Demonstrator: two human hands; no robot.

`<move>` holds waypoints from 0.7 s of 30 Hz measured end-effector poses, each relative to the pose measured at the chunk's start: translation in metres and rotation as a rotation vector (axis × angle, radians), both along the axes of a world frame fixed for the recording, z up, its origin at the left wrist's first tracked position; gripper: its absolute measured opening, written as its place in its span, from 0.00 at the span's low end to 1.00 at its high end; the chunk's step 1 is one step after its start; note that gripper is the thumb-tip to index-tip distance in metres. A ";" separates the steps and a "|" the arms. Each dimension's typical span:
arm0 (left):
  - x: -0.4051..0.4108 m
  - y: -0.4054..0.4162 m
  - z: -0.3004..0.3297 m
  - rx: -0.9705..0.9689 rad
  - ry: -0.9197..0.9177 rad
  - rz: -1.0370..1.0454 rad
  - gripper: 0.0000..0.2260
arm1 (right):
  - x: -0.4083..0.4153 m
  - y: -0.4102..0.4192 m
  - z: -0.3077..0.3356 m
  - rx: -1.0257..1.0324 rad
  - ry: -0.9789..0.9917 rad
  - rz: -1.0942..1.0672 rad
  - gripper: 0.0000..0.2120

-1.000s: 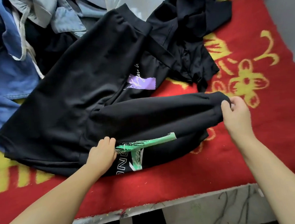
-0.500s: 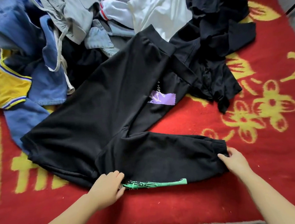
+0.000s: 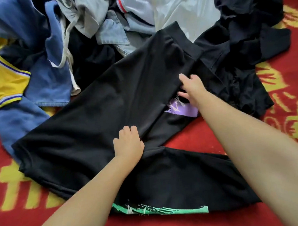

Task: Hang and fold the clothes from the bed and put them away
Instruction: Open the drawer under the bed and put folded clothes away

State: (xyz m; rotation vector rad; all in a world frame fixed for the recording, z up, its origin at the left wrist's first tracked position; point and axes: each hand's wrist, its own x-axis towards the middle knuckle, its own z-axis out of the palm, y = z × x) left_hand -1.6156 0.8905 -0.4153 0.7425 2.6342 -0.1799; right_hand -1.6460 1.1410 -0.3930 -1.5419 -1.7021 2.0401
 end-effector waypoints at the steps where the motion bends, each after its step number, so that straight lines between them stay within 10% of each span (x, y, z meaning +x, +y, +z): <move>1: 0.001 -0.005 -0.002 0.008 -0.016 0.012 0.07 | -0.013 -0.001 -0.005 -0.036 0.005 -0.064 0.30; 6: 0.011 -0.034 0.005 0.226 -0.090 -0.085 0.03 | -0.024 0.001 0.002 0.244 0.109 -0.406 0.03; 11: 0.029 -0.048 0.021 0.266 -0.155 -0.237 0.06 | 0.042 0.010 0.012 0.675 0.009 -0.340 0.11; 15: 0.039 -0.048 0.008 0.064 -0.267 -0.324 0.14 | 0.099 0.021 -0.028 0.370 -0.288 -0.239 0.24; 21: 0.061 -0.100 0.007 0.454 -0.003 -0.606 0.26 | 0.196 0.013 -0.010 0.595 -0.452 0.135 0.26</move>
